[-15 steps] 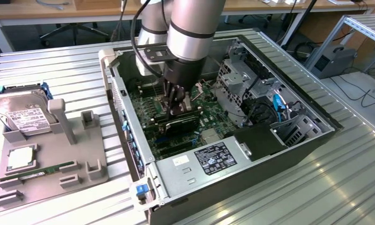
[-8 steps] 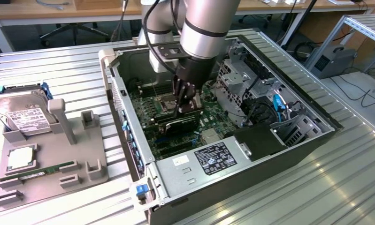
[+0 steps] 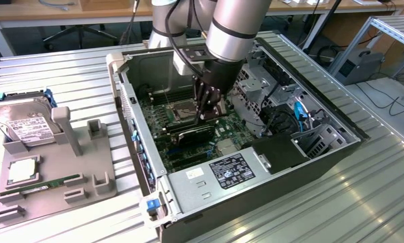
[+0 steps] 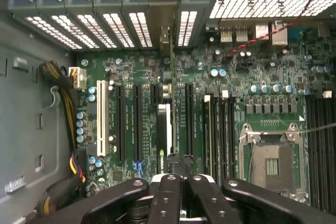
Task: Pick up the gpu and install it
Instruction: 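Press down on the gpu until it lock into place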
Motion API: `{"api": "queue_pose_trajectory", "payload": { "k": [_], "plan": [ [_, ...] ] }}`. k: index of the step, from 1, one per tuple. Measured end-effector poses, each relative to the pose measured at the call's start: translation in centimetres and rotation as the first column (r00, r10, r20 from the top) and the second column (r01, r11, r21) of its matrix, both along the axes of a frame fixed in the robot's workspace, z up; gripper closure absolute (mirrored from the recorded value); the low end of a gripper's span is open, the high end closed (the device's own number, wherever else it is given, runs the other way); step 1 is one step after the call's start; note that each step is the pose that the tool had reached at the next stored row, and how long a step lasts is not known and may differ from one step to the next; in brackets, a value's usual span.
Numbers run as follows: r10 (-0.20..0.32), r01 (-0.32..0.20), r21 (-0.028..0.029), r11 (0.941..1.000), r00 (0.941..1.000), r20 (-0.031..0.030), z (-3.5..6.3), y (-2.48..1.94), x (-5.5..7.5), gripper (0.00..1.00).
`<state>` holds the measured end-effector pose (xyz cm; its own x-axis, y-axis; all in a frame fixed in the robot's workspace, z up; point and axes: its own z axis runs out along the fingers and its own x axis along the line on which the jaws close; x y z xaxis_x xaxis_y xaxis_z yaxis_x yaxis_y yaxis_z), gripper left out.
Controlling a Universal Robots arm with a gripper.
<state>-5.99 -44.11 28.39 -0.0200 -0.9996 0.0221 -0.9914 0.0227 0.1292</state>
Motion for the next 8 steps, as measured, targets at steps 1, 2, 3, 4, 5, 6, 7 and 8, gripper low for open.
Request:
{"api": "queue_pose_trajectory", "payload": {
  "k": [1,2,3,4,5,6,7,8],
  "plan": [
    [0.000,0.000,0.0000,1.0000,1.0000,-0.0010,0.00,-0.01,0.12,0.89],
    [0.000,0.000,0.0000,1.0000,1.0000,-0.0014,0.01,-0.01,0.19,0.89],
    [0.000,0.000,0.0001,1.0000,1.0000,-0.0015,0.01,0.00,0.22,0.89],
    [0.000,0.000,0.0001,1.0000,1.0000,-0.0015,0.01,0.00,0.22,0.89],
    [0.000,0.000,0.0001,1.0000,1.0000,-0.0015,0.01,0.00,0.23,0.89],
    [0.000,0.000,0.0001,1.0000,1.0000,-0.0015,0.01,0.00,0.23,0.89],
    [0.000,0.000,0.0002,1.0000,1.0000,-0.0015,0.00,0.00,0.23,0.89],
    [0.000,0.000,0.0002,1.0000,1.0000,-0.0015,0.01,0.00,0.23,0.89]
  ]
}}
